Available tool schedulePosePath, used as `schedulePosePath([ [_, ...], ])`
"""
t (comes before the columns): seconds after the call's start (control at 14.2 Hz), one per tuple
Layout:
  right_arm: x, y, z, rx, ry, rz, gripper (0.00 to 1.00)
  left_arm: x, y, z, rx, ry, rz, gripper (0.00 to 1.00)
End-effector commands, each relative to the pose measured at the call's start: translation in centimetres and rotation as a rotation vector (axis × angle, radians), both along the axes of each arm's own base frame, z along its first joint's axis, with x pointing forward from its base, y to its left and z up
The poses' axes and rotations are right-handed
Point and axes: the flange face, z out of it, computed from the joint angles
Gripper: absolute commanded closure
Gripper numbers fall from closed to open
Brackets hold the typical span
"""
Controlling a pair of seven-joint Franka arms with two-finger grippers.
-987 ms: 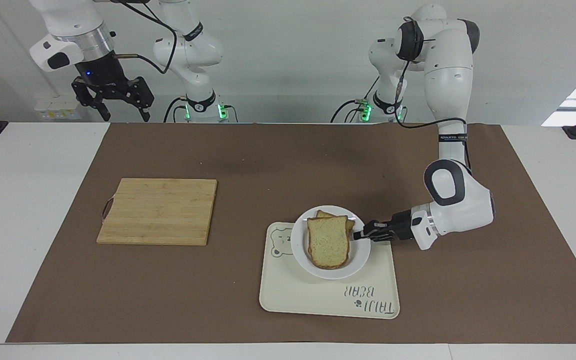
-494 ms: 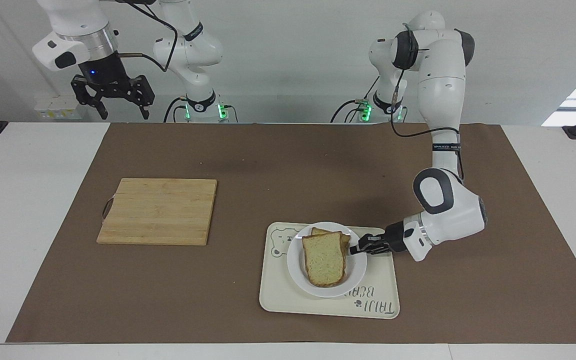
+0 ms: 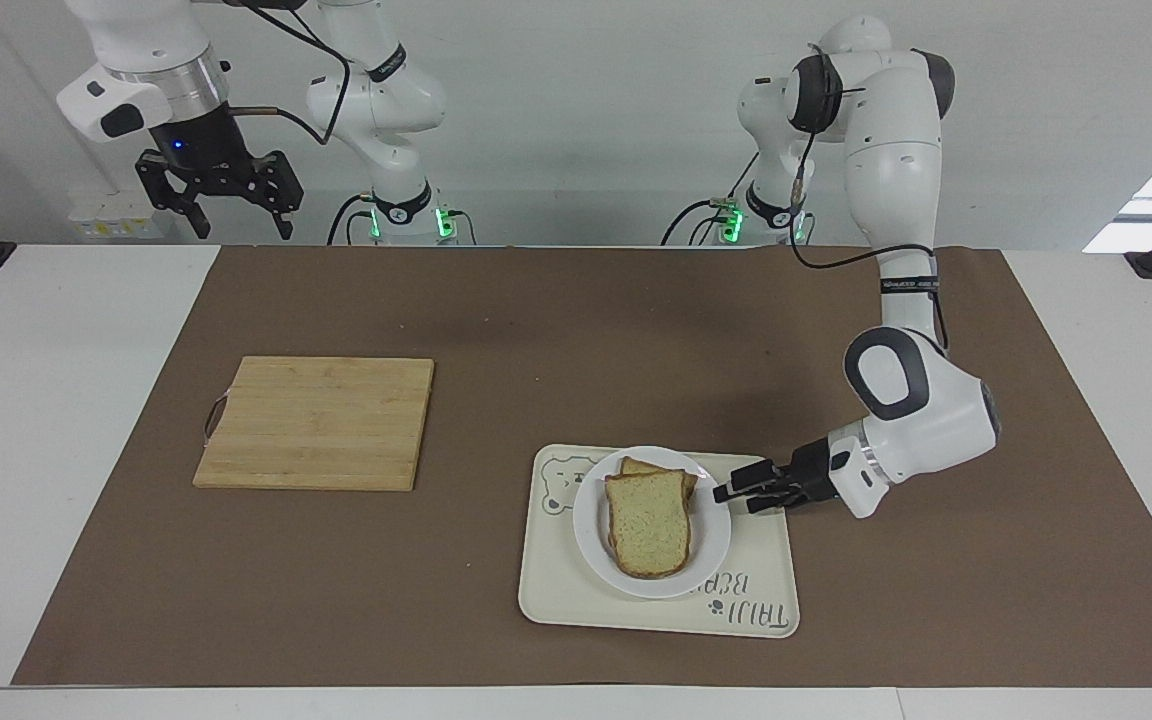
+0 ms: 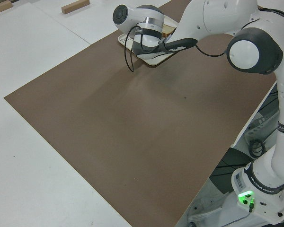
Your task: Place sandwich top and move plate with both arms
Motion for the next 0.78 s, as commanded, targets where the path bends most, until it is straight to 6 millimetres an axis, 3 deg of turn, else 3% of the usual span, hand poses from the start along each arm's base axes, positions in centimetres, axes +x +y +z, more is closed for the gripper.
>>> schedulePosePath([
  [0.0, -0.5, -0.1, 0.0, 0.008, 0.001, 0.019, 0.00, -2.6, 1.7, 5.5, 0.093, 0.003, 0.026, 0.00],
  [0.14, -0.5, -0.2, 0.0, 0.008, 0.001, 0.014, 0.00, -3.5, 3.2, 8.2, 0.191, 0.029, 0.051, 0.00],
  [0.49, -0.5, -0.2, 0.0, 0.008, 0.001, 0.014, 0.00, -6.3, 7.8, 15.3, 0.623, -0.018, -0.111, 0.00],
  [0.63, -0.5, -0.2, 0.1, 0.008, 0.000, 0.014, 0.00, -7.7, 10.9, 19.2, 0.644, -0.039, -0.095, 0.00],
  [0.71, -0.4, -0.2, 0.0, 0.008, 0.000, 0.016, 0.00, -8.7, 11.4, 20.9, 0.648, -0.057, -0.137, 0.00],
])
